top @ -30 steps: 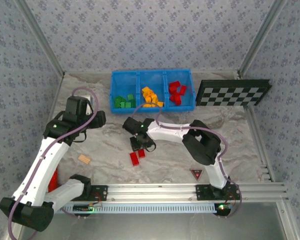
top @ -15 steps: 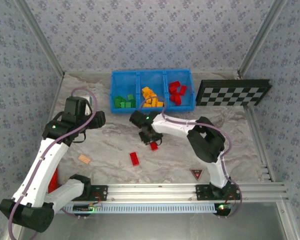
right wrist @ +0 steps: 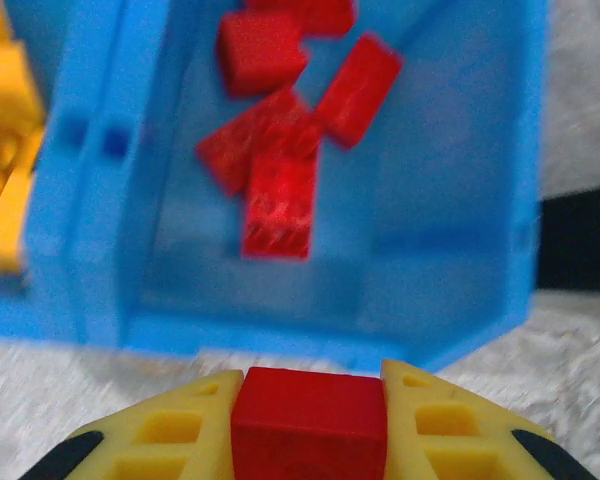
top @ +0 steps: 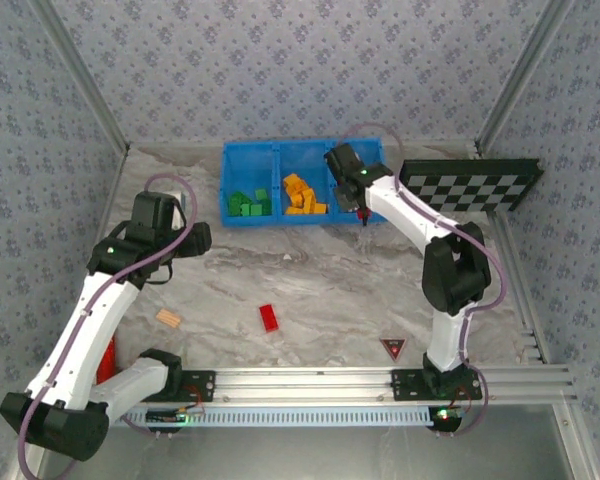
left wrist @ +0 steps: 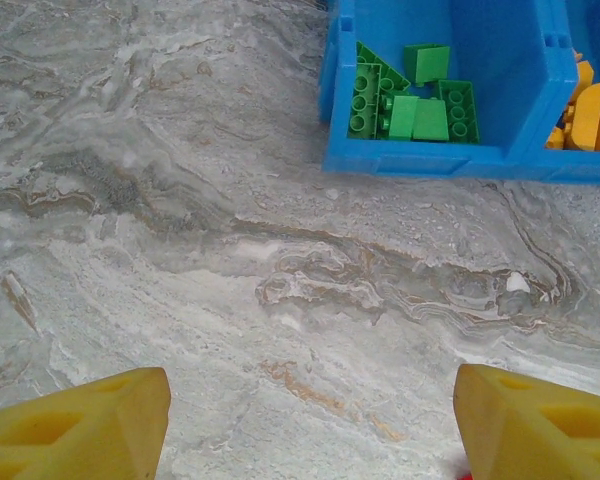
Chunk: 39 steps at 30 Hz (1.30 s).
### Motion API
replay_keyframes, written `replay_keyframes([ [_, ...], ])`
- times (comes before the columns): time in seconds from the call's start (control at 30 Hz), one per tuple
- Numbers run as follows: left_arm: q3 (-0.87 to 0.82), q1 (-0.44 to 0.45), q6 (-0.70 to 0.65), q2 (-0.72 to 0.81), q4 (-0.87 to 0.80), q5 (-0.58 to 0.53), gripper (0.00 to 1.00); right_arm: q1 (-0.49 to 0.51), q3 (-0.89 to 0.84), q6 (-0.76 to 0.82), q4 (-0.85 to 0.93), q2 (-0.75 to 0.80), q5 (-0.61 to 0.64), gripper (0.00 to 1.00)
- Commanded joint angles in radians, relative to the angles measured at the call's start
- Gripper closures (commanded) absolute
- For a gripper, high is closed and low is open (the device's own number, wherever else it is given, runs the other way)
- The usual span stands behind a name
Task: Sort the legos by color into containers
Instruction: Place the lego in the container.
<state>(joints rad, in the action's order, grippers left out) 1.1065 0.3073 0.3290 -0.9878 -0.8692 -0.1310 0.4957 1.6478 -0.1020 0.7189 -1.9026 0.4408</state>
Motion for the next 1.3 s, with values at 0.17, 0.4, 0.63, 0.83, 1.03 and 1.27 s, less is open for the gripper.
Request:
replay_keyframes([
  [0.17, 0.081, -0.008, -0.016, -0.029, -0.030, -0.010, 0.25, -0.080, 0.133, 0.096, -0.171, -0.181, 0.051, 0.79],
  [0.4, 0.090, -0.008, -0.012, -0.025, -0.045, -0.001, 0.24, -0.120, 0.178, 0.078, -0.181, -0.244, 0.026, 0.74],
  [0.63, 0.081, -0.008, -0.001, -0.006, -0.036, 0.007, 0.24, -0.114, 0.190, 0.080, -0.161, -0.273, 0.015, 0.66],
  [0.83, 0.071, -0.008, -0.001, 0.009, -0.030, 0.013, 0.24, -0.113, 0.185, 0.068, -0.141, -0.241, -0.012, 0.59],
  [1.03, 0.078, -0.008, -0.009, 0.022, -0.025, 0.010, 0.24, -0.111, 0.181, 0.054, -0.122, -0.178, -0.031, 0.52],
  [1.27, 0.070, -0.008, -0.011, 0.057, -0.017, 0.018, 0.23, -0.069, 0.128, 0.025, -0.041, -0.042, -0.067, 0.48],
])
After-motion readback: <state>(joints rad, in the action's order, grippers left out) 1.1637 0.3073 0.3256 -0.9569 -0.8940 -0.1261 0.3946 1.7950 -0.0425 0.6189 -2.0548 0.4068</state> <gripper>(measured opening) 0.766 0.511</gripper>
